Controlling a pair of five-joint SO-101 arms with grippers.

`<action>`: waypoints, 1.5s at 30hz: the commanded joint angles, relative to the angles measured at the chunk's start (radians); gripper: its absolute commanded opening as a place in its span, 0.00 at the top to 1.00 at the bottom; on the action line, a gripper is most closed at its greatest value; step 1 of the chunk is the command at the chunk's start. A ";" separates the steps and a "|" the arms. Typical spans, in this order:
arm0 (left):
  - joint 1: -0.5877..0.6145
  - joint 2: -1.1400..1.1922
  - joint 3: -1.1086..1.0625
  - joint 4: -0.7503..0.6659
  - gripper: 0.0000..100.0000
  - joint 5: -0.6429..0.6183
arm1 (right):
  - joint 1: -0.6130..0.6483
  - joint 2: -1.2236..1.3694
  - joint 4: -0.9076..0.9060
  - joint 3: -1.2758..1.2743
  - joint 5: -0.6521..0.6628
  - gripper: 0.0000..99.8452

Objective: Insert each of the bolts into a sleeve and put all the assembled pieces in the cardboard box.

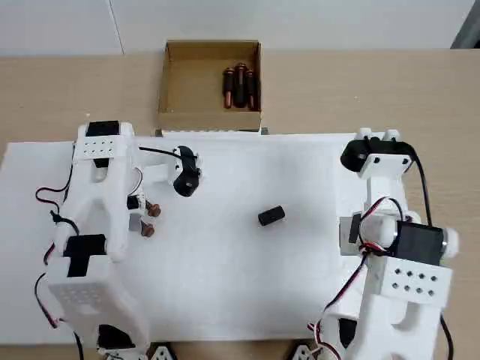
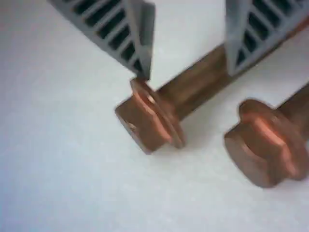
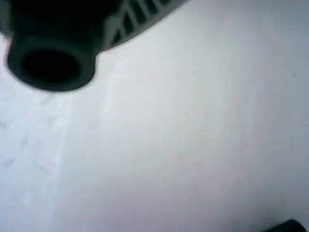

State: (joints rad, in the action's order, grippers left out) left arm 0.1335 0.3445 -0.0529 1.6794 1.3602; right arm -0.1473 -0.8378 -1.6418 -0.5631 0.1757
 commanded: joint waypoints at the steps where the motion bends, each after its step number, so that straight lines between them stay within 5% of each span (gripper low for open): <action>1: -0.005 -0.043 -0.015 0.037 0.89 0.299 | -0.002 -0.018 0.019 0.006 -0.006 1.00; 34: 0.012 -0.003 -0.025 -0.068 0.85 0.216 | -0.002 -0.018 0.016 0.006 -0.006 1.00; 45: 0.017 0.006 -0.028 -0.017 1.00 0.265 | -0.002 -0.018 0.018 0.006 -0.006 1.00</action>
State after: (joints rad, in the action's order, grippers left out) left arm 0.1396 0.3583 -0.0836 1.6395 1.3602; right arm -0.1473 -0.8378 -1.6418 -0.5631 0.1757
